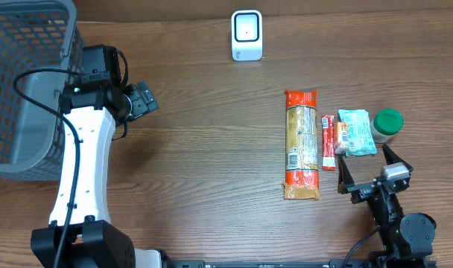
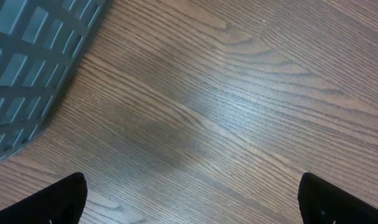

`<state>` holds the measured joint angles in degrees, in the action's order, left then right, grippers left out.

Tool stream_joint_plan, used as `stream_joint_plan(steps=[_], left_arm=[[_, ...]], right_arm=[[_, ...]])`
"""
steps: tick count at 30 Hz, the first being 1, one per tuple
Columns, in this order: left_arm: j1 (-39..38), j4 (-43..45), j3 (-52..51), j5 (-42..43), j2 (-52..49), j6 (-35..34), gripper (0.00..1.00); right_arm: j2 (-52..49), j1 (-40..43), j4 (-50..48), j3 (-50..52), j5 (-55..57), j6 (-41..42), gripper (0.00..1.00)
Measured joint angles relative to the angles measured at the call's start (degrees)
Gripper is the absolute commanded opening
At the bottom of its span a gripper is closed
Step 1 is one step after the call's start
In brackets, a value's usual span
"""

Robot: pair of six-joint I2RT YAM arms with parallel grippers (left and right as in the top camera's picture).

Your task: Scan the item barcode

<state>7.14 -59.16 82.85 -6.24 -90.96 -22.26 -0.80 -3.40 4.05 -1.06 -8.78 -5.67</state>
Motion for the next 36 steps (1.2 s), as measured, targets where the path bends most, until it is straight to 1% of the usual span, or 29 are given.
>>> stream_joint_plan(steps=[28, 31, 36], left_arm=[[-0.2, 0.0, 0.0, 0.0, 0.1, 0.0, 1.00], [-1.2, 0.0, -0.1, 0.0, 1.9, 0.0, 1.00], [-3.3, 0.0, -0.3, 0.0, 12.5, 0.0, 1.00]], right_arm=[[0.0, 0.0, 0.0, 0.0, 0.0, -0.3, 1.00], [0.0, 0.0, 0.0, 0.0, 0.0, -0.3, 1.00], [0.0, 0.0, 0.0, 0.0, 0.0, -0.3, 1.00]])
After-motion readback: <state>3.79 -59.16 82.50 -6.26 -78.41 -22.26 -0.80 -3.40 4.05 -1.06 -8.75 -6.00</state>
